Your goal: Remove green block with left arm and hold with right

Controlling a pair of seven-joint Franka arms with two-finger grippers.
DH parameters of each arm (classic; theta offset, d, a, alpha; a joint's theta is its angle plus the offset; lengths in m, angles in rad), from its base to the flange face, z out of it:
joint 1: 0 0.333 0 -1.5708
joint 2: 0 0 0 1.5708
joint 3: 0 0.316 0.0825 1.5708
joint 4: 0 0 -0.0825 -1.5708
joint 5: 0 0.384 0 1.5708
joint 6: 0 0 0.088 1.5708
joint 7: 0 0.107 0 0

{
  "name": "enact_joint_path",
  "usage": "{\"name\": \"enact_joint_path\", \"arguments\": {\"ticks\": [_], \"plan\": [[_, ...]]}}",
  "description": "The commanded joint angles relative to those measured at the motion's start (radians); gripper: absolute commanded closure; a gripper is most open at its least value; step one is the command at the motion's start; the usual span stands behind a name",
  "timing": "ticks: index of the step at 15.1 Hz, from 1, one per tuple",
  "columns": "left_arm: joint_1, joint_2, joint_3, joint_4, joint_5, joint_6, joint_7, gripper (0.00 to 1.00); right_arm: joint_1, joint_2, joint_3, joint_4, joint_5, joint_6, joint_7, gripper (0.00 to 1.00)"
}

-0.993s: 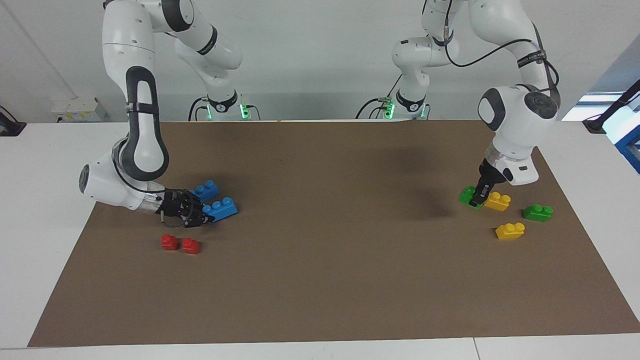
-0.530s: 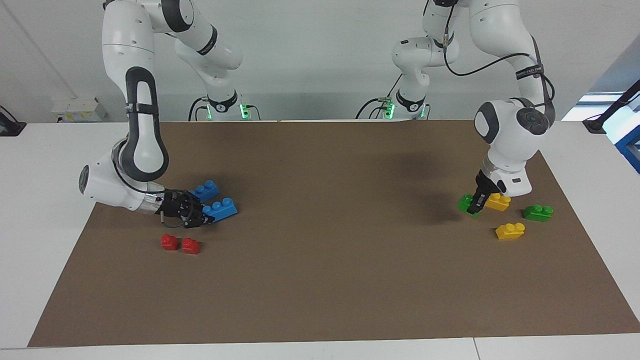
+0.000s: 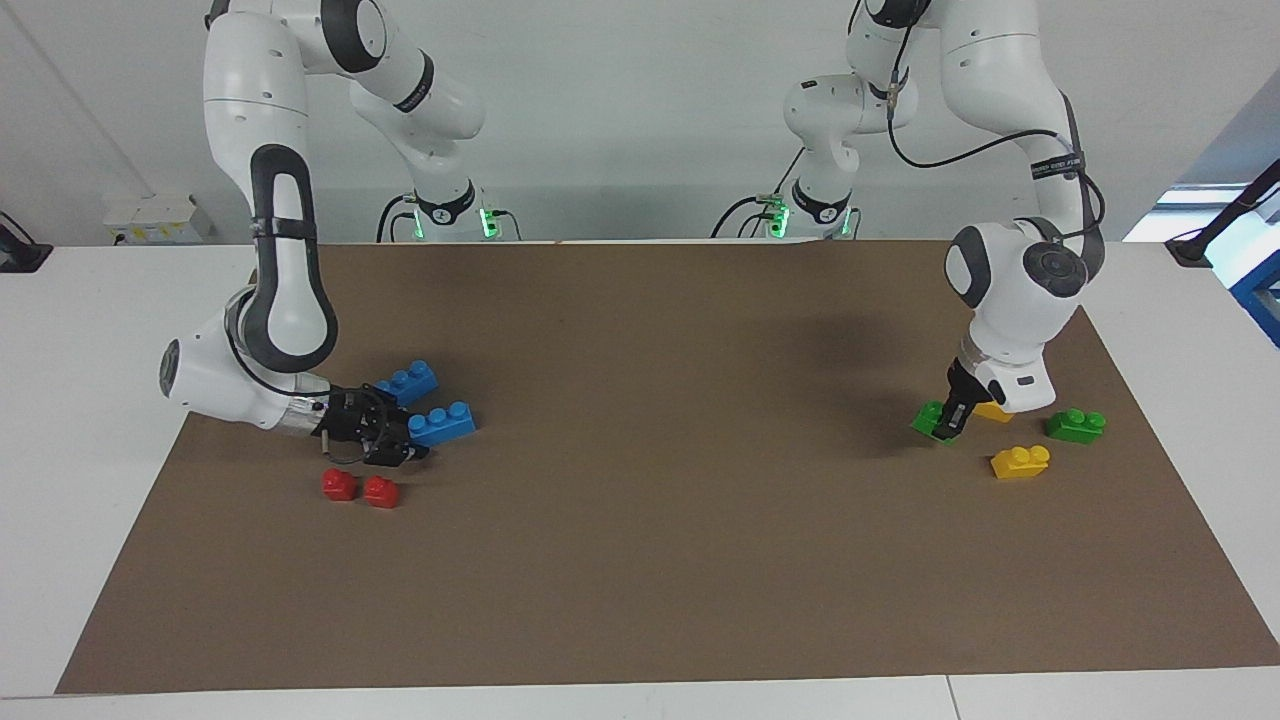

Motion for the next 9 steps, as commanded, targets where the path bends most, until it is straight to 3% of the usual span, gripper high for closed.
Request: {"name": "enact_joint_path", "arguments": {"ticks": [1,5,7,9], "plan": [[0.007,0.036,-0.004,0.033,0.029,0.019,-0.031,1.0,-0.003,-0.022,0.01,0.01,-0.013,0.0,0.047,0.09],[0.006,0.038,-0.004,0.035,0.029,0.028,-0.032,1.0,-0.014,-0.096,0.007,0.007,-0.014,-0.053,0.078,0.01],[0.004,0.04,-0.004,0.032,0.038,0.04,-0.036,1.0,-0.016,-0.169,0.004,0.014,-0.025,-0.113,0.125,0.0],[0.004,0.04,-0.004,0.026,0.071,0.056,-0.042,1.0,-0.01,-0.246,0.007,0.027,-0.12,-0.119,0.127,0.0]]}}
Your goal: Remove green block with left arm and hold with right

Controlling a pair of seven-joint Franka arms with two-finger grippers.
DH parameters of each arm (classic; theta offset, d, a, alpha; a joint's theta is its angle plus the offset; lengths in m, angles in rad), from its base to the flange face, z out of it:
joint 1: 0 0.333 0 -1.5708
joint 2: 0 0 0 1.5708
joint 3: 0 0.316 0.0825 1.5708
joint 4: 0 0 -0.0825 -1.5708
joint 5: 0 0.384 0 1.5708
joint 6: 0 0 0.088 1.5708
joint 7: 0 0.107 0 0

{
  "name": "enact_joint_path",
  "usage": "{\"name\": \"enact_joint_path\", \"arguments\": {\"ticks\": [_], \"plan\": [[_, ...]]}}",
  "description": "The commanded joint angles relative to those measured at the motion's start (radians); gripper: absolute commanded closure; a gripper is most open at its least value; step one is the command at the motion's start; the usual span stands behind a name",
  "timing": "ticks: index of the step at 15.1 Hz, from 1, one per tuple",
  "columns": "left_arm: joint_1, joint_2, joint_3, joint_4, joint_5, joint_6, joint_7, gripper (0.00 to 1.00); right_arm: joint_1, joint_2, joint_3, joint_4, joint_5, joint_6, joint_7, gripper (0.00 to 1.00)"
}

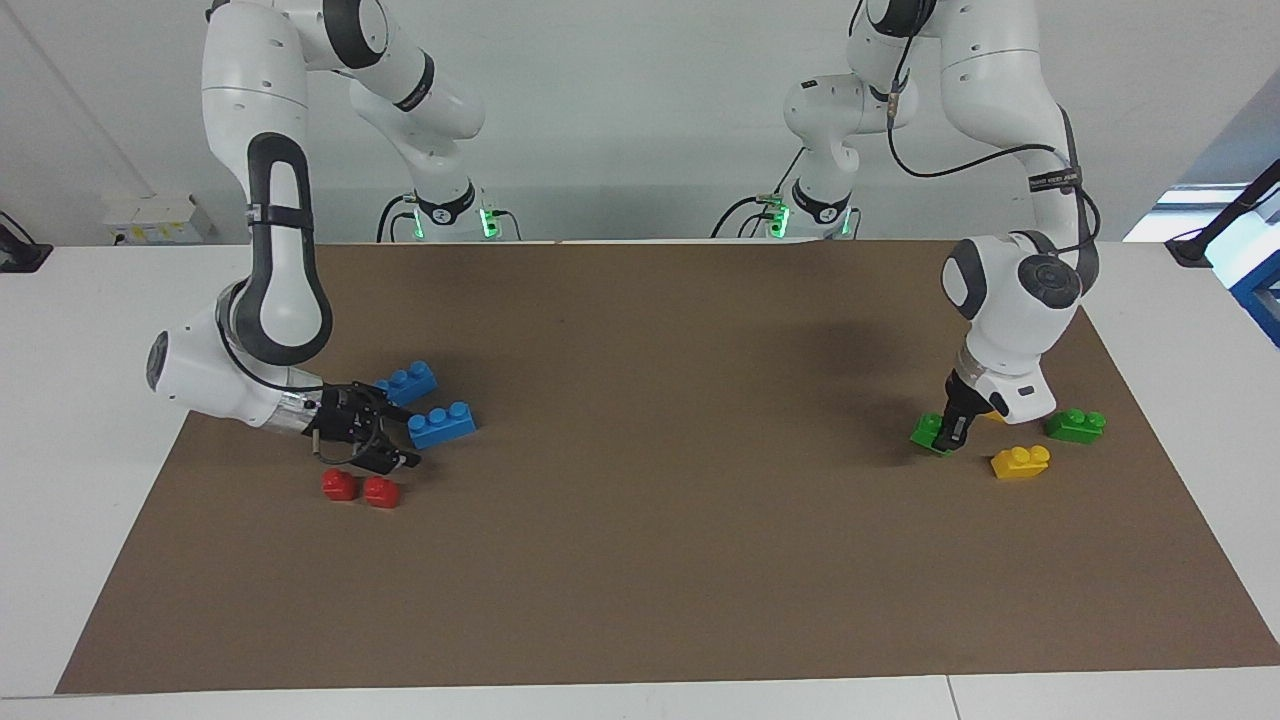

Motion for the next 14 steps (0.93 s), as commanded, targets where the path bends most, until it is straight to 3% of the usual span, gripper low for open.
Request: {"name": "enact_joint_path", "arguments": {"ticks": [1,4,7,8,9,10,11,14], "plan": [[0.006,0.027,-0.004,0.01,0.043,0.029,-0.028,1.0,-0.005,-0.131,0.013,-0.004,-0.118,-0.026,0.013,0.0],[0.007,0.03,-0.004,0.008,0.045,0.035,-0.032,1.0,0.013,-0.221,0.016,-0.004,-0.14,-0.027,-0.088,0.0],[0.012,0.03,-0.004,-0.003,0.045,0.061,-0.035,1.0,0.064,-0.289,0.017,-0.005,-0.257,-0.031,-0.238,0.0],[0.012,0.03,-0.004,-0.001,0.045,0.061,-0.034,0.88,0.09,-0.309,0.016,-0.004,-0.308,-0.031,-0.297,0.0],[0.013,0.03,-0.004,-0.001,0.046,0.06,-0.029,0.53,0.11,-0.324,0.016,-0.005,-0.356,-0.031,-0.335,0.0],[0.013,0.03,-0.004,-0.001,0.046,0.058,-0.028,0.06,0.131,-0.343,0.017,-0.009,-0.382,-0.034,-0.364,0.0],[0.013,0.03,-0.004,0.002,0.046,0.049,-0.025,0.0,0.163,-0.352,0.016,-0.009,-0.396,-0.041,-0.389,0.0],[0.012,0.027,-0.006,0.007,0.046,0.044,-0.009,0.0,0.206,-0.34,0.019,0.043,-0.544,-0.038,-0.539,0.0]]}}
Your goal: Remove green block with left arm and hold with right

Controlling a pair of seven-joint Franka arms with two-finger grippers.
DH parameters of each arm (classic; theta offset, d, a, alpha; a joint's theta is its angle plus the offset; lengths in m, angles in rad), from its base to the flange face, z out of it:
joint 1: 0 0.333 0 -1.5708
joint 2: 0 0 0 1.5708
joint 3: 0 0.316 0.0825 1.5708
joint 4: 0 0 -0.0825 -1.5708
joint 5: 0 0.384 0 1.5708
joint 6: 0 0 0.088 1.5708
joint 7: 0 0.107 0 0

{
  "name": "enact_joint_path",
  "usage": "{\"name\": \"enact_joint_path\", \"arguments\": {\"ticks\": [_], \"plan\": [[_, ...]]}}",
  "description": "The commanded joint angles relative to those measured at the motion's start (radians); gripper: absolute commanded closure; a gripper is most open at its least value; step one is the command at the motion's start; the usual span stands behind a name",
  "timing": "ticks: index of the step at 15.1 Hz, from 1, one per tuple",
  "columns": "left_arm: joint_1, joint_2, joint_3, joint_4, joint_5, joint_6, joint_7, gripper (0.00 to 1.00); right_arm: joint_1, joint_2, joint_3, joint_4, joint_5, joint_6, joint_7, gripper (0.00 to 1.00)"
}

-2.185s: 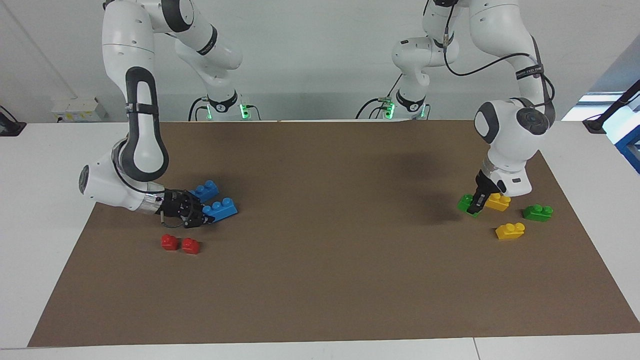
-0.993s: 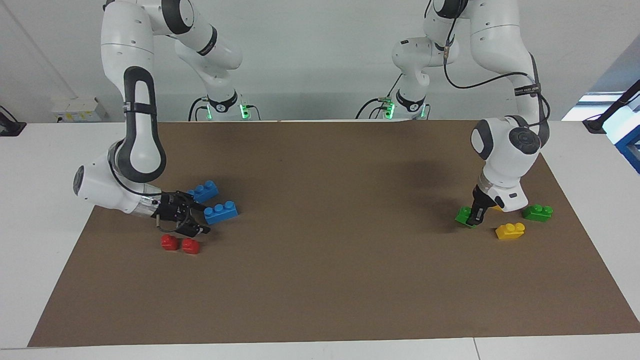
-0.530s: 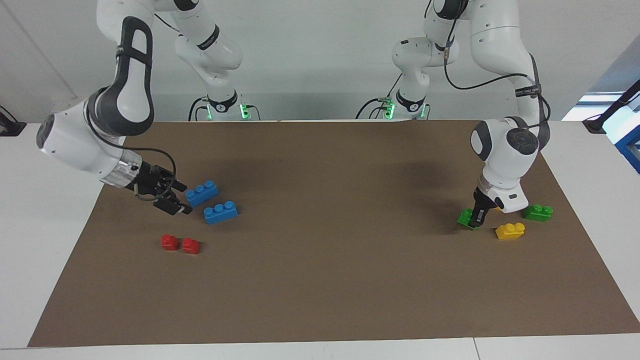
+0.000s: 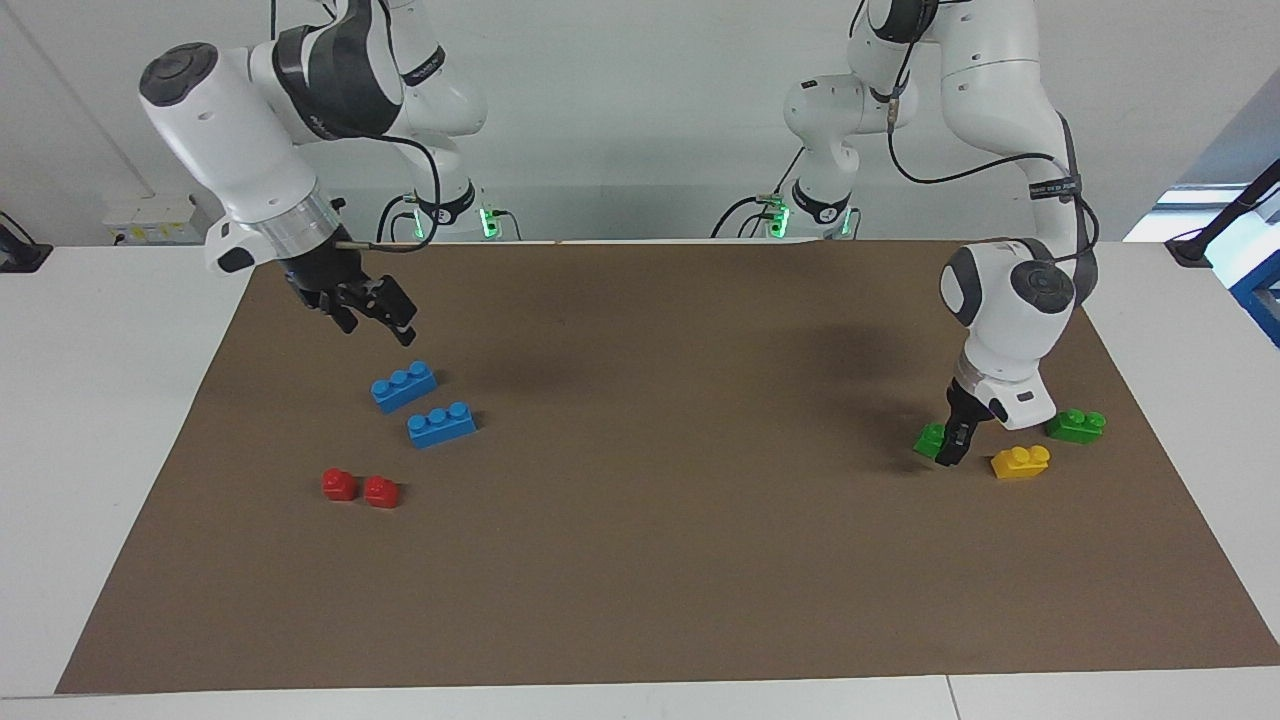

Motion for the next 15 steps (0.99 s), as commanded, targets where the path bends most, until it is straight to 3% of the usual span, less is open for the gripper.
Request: {"name": "enact_joint_path", "arguments": {"ticks": [1,5,9,11,15], "plan": [[0.01,0.0,-0.007,0.008,0.027,-0.003,0.01,0.0,0.011,0.008,0.001,0.045,-0.094,-0.009,-0.152,0.0],[0.01,-0.046,-0.007,0.037,0.027,-0.07,0.042,0.0,0.015,0.016,0.001,0.132,-0.137,-0.053,-0.284,0.0],[0.004,-0.061,-0.01,0.168,0.027,-0.255,0.151,0.0,0.025,0.076,0.001,0.253,-0.171,-0.175,-0.333,0.0],[0.005,-0.061,-0.013,0.217,0.025,-0.314,0.206,0.0,0.147,0.087,-0.095,0.287,-0.21,-0.229,-0.358,0.0],[0.001,-0.066,-0.016,0.307,0.018,-0.4,0.287,0.0,0.16,0.09,-0.143,0.288,-0.175,-0.249,-0.359,0.0]]}}
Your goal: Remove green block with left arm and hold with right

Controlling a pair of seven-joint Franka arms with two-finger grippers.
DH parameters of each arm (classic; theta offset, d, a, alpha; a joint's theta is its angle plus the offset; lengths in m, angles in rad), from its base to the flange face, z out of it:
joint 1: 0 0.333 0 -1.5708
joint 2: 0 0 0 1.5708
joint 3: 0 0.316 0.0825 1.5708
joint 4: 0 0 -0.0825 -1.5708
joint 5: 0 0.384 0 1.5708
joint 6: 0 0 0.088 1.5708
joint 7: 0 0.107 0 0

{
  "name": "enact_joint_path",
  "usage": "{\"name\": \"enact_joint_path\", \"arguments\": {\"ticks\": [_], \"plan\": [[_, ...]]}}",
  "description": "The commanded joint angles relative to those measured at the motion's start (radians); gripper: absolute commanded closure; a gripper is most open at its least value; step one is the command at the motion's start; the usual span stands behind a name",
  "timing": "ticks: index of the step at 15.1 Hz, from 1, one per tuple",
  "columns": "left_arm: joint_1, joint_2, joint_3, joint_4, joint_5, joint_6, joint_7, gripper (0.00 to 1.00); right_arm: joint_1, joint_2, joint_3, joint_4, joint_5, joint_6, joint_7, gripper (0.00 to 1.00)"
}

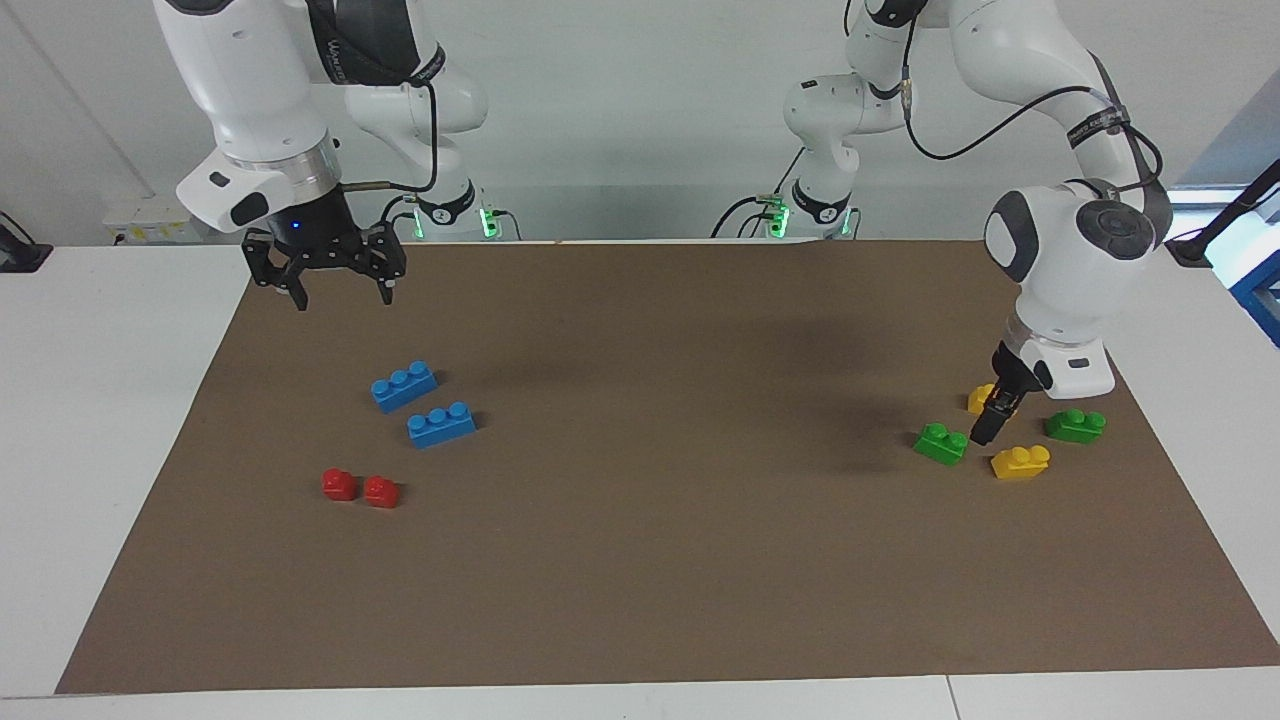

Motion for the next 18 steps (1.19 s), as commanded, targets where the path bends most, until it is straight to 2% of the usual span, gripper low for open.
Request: {"name": "enact_joint_path", "arguments": {"ticks": [1,5,9,14,18], "plan": [[-0.001,-0.01,-0.006,0.063,0.011,-0.086,0.07,0.0,-0.012,0.025,-0.02,0.031,0.007,-0.026,-0.029,0.0],[-0.007,-0.057,-0.009,0.104,0.009,-0.202,0.275,0.0,-0.032,0.032,-0.043,0.03,0.007,-0.024,-0.029,0.0],[-0.009,-0.166,-0.017,0.094,-0.009,-0.28,0.378,0.0,-0.036,0.034,-0.062,0.019,0.007,-0.021,-0.027,0.0],[-0.009,-0.304,-0.02,0.083,-0.024,-0.471,0.552,0.0,-0.035,0.04,-0.059,0.014,0.007,-0.041,-0.021,0.0],[-0.009,-0.371,-0.022,0.052,-0.026,-0.54,0.606,0.0,-0.035,0.04,-0.057,0.016,0.05,-0.04,-0.015,0.0]]}}
